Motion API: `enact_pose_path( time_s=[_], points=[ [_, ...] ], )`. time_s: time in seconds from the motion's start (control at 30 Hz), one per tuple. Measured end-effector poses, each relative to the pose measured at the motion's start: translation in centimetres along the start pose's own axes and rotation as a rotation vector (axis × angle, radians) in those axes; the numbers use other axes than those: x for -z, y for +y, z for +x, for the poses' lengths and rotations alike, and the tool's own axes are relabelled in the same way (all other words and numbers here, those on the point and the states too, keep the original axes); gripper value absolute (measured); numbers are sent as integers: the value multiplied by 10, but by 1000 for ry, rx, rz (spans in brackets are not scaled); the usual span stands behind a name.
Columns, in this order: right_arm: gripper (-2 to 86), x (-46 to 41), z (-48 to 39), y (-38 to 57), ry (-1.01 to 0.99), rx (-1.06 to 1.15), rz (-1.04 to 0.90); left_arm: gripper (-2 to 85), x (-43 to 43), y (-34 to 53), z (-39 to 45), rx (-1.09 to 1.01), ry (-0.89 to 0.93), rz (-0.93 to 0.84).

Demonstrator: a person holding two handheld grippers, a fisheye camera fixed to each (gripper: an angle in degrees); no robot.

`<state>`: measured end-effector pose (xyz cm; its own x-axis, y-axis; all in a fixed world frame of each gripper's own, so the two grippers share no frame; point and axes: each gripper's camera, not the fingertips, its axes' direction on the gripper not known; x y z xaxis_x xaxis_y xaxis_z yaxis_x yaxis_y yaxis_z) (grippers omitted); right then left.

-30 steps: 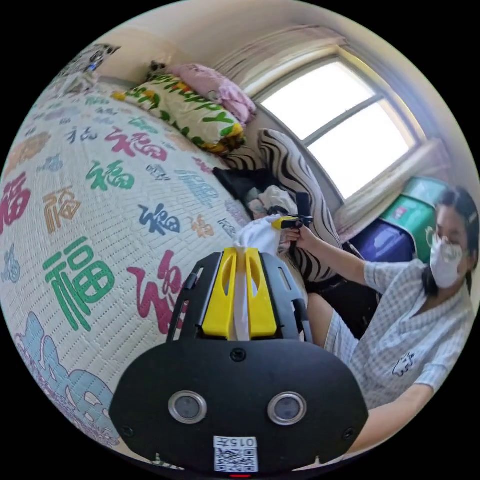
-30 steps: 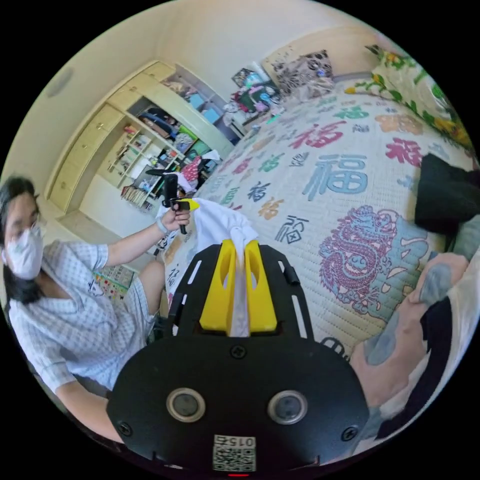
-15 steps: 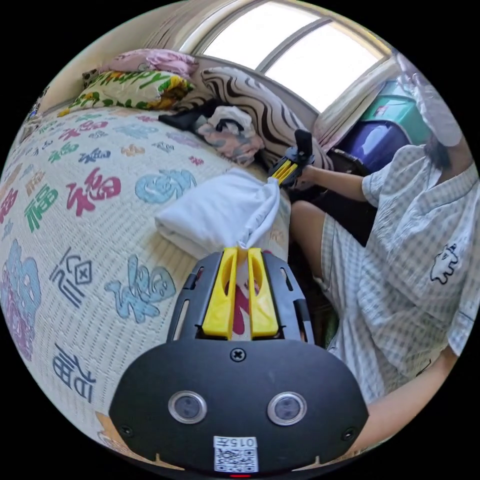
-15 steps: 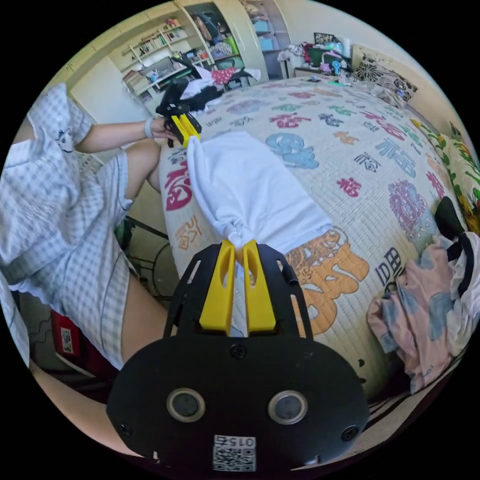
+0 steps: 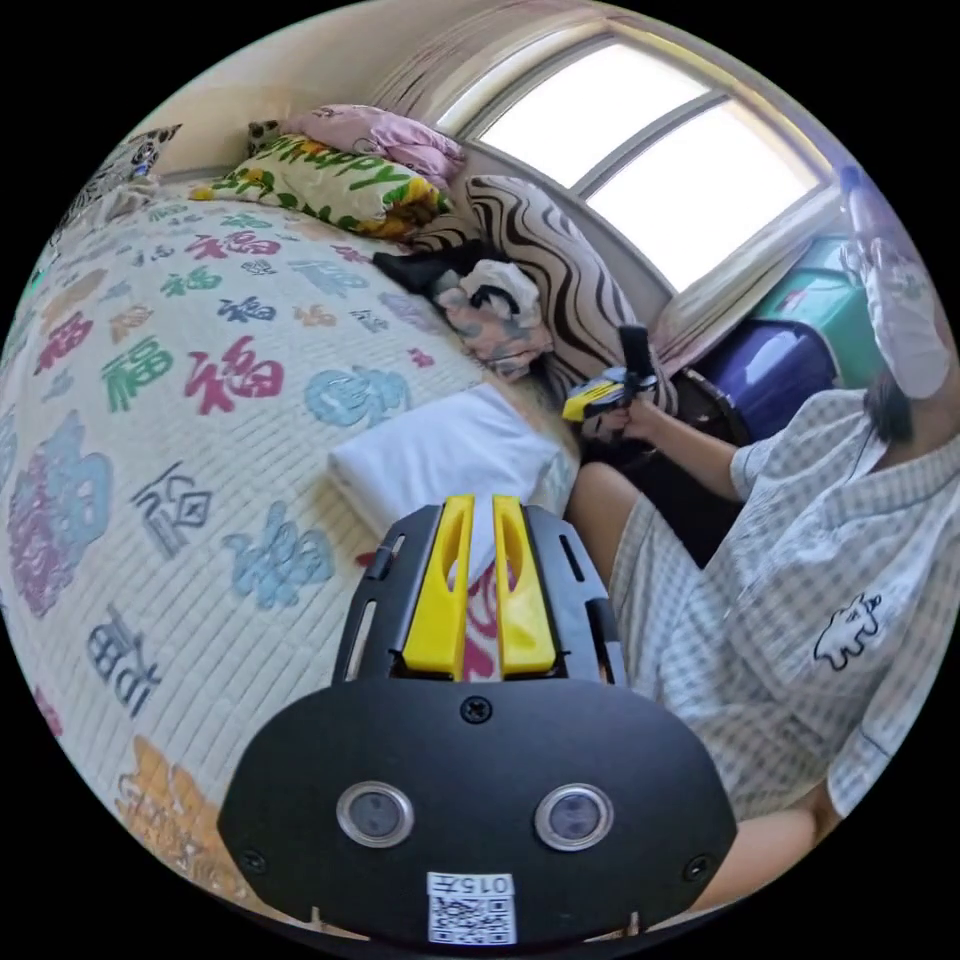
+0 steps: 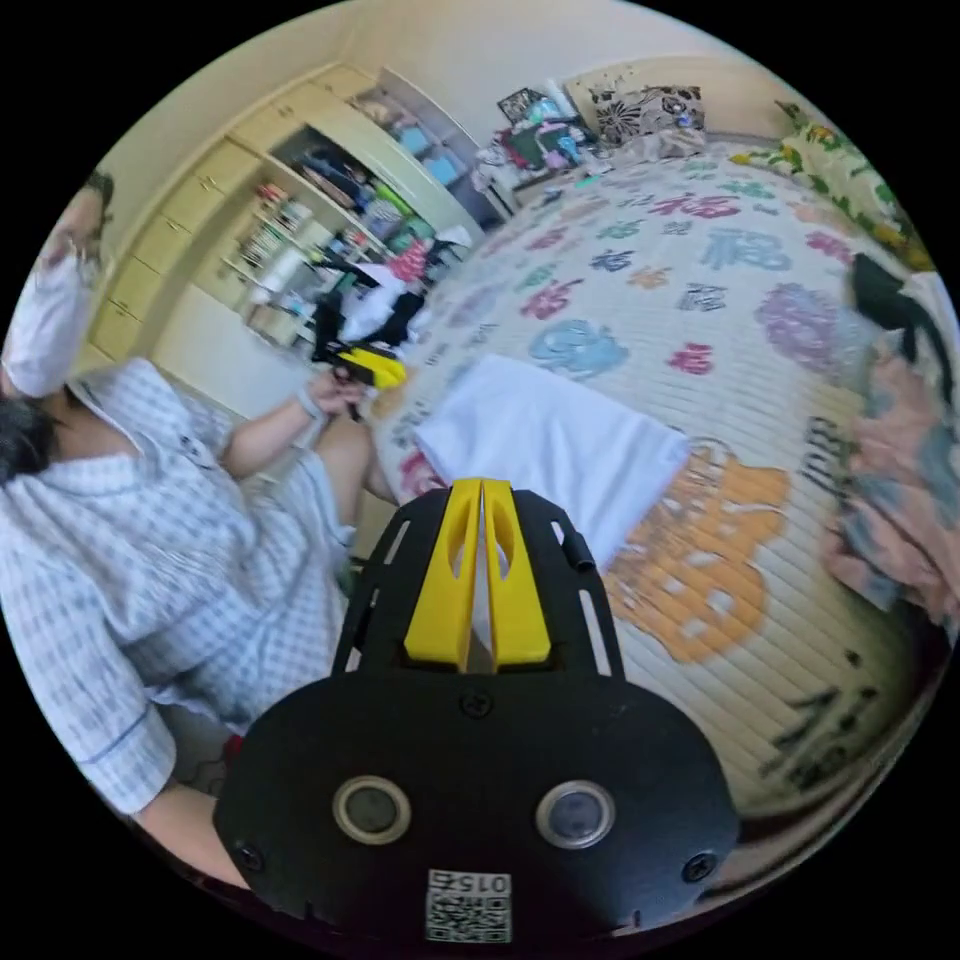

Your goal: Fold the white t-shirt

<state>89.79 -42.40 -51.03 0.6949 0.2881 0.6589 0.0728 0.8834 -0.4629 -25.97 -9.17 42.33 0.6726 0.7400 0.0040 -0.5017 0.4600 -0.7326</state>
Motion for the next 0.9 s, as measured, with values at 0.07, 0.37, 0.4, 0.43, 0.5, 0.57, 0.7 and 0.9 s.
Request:
enact_pose_path(
  time_s=[0.07,0.37,0.4,0.43,0.5,0.57,0.7,0.9],
  points=[
    [-4,-19,12,-11,-199,-16,53,25,-26,-26,11,19,132,-20],
    [-7,-133,86,-5,-315,-163,-138,-7,-58,-47,14,201,148,-209],
    [-7,-136,94,-1,-306,-181,-136,-8,-53,-48,15,217,149,-213],
    [-7,-138,102,1,-286,-202,-145,-8,-43,-49,17,242,143,-218],
    [-6,-140,116,4,-260,-241,-161,-7,-24,-52,22,268,126,-225],
    [-5,-140,134,8,-261,-316,-169,-2,5,-56,27,329,132,-224],
    [8,-130,162,20,-249,-383,-77,47,65,-63,41,393,133,-95],
    [97,-154,224,31,-272,-485,67,110,113,-77,40,517,191,7]
  ],
)
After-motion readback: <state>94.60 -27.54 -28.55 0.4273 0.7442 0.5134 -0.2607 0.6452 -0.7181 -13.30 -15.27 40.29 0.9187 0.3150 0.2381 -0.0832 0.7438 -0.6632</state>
